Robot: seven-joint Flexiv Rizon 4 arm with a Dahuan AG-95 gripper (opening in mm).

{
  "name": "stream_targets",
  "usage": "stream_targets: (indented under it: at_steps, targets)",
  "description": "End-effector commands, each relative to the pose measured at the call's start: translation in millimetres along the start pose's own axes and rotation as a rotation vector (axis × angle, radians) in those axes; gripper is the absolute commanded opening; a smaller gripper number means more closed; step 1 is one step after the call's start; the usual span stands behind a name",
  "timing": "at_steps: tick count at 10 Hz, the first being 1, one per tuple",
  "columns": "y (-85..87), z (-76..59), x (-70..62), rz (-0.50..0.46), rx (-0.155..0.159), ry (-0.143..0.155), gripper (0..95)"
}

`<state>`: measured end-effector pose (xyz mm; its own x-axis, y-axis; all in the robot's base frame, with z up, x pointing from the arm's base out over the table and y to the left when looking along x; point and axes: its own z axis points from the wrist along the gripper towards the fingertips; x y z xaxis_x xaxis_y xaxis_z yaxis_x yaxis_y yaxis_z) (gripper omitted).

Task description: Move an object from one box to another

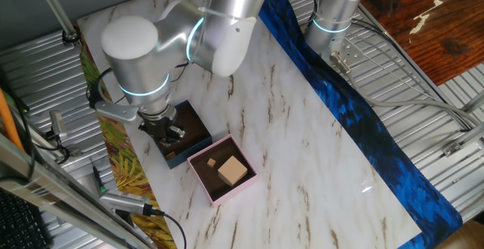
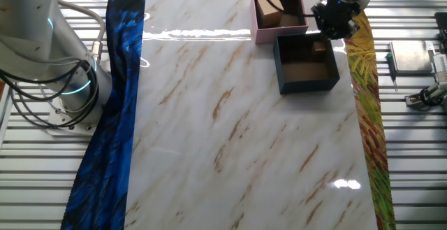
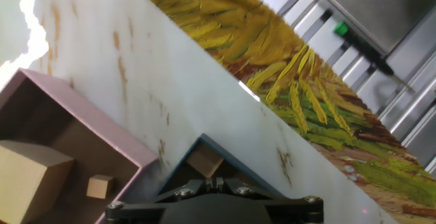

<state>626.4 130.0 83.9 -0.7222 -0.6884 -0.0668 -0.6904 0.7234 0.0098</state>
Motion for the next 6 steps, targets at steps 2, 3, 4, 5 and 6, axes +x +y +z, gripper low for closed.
stream_targets:
  at_steps: [2, 3, 4, 5, 6]
  targets:
    - [-1.3, 5.8, -8.6, 0.012, 0.002, -0.004, 0.0]
    - [-1.6, 7.3, -11.0, 0.016, 0.006, -0.005, 0.0]
    - [-1.8, 9.1, -13.2, 0.019, 0.008, -0.005, 0.0]
    - [-1.8, 9.7, -13.6, 0.021, 0.01, -0.003, 0.0]
    - [-2.0, 13.6, -12.5, 0.022, 0.01, -0.004, 0.0]
